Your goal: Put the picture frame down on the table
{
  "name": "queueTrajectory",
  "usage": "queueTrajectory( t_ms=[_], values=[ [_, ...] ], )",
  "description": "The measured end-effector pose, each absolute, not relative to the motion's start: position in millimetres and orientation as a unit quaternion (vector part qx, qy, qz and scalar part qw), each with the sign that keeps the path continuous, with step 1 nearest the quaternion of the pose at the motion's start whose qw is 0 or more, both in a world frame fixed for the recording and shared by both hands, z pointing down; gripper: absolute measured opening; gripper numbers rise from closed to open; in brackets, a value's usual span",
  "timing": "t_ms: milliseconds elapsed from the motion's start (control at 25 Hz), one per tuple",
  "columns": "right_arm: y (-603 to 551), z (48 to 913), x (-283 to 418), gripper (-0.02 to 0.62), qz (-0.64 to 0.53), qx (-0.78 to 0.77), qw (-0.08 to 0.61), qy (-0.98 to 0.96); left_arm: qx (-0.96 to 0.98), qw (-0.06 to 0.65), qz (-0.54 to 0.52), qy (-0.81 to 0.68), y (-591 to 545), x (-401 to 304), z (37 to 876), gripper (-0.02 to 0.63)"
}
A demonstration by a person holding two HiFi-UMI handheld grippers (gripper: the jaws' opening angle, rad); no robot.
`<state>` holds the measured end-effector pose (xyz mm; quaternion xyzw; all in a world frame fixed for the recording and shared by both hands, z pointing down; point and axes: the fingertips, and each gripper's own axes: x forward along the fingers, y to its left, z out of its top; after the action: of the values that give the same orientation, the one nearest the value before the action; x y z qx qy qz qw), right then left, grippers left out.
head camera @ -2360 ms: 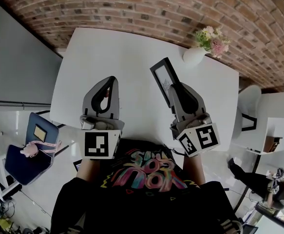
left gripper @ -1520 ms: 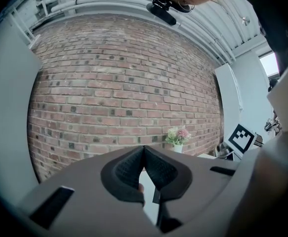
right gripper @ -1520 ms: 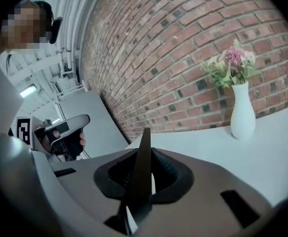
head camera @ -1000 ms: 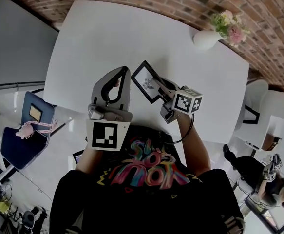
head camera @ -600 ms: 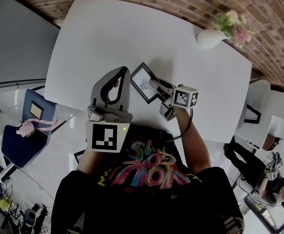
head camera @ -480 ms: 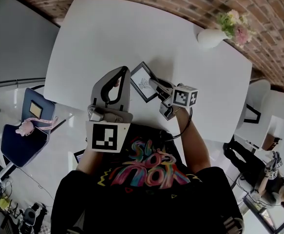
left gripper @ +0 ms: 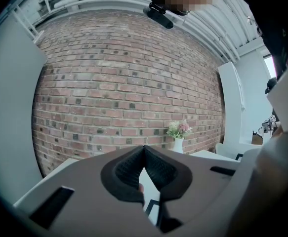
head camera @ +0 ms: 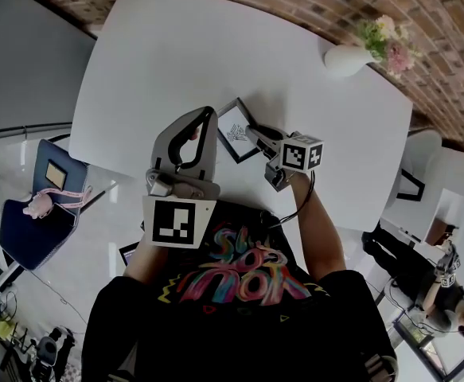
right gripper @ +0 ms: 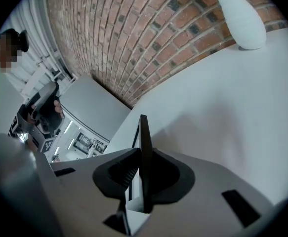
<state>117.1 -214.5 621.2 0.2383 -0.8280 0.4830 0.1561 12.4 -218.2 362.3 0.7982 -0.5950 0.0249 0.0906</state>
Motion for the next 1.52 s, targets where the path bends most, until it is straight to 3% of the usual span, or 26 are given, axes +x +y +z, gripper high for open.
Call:
queueTrajectory(
  t_ms=[1520],
  values=[
    [-221.6,642.6,136.4,0.17,0.329,0.309,0.298,-0.841,0.81,0.084,0.024,-0.581,-223.0,13.3,363.6,0.021]
  ],
)
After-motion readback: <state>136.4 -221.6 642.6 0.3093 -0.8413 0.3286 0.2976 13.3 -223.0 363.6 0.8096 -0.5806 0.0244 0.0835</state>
